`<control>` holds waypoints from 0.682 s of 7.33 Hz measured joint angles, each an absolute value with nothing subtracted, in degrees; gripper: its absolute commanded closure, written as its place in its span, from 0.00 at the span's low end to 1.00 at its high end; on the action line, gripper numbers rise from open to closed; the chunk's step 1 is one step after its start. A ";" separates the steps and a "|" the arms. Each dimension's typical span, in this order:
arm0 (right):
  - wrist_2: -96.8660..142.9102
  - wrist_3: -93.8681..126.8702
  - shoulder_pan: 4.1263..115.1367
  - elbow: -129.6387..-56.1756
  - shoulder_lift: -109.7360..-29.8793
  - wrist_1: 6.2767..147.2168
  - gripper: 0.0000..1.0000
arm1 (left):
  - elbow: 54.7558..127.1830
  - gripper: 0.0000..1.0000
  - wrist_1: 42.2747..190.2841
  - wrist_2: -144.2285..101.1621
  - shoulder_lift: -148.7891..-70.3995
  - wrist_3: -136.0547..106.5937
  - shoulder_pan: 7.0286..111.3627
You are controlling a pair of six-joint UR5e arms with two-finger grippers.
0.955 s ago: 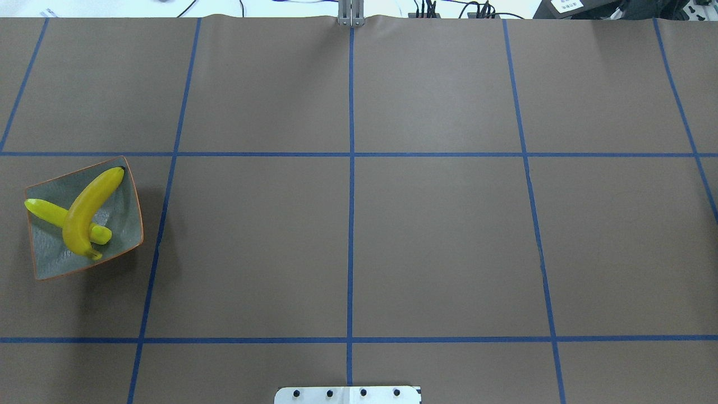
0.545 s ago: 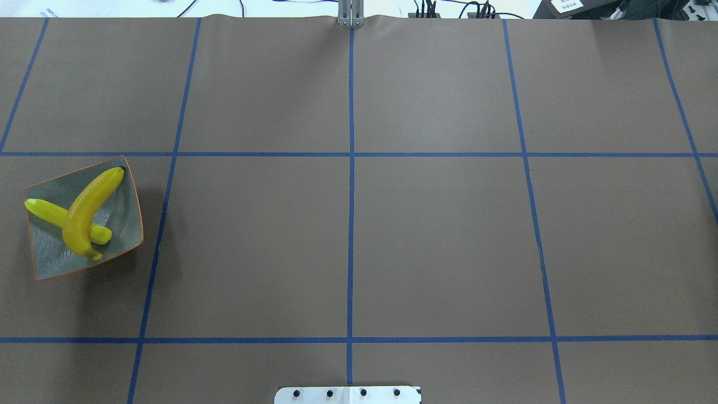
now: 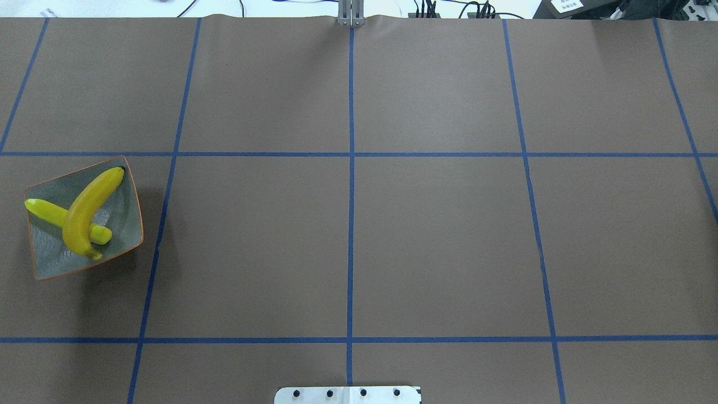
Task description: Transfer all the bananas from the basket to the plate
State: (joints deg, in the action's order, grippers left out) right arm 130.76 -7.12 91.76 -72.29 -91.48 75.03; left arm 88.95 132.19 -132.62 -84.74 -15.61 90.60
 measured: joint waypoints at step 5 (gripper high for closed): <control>134.11 -11.76 93.42 -77.60 -90.21 81.42 1.00 | 89.02 0.01 132.19 -133.53 -84.73 -16.41 90.61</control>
State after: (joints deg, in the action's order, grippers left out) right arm 134.11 -11.76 93.42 -77.60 -90.21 81.42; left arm 89.02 132.19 -133.53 -84.73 -16.41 90.61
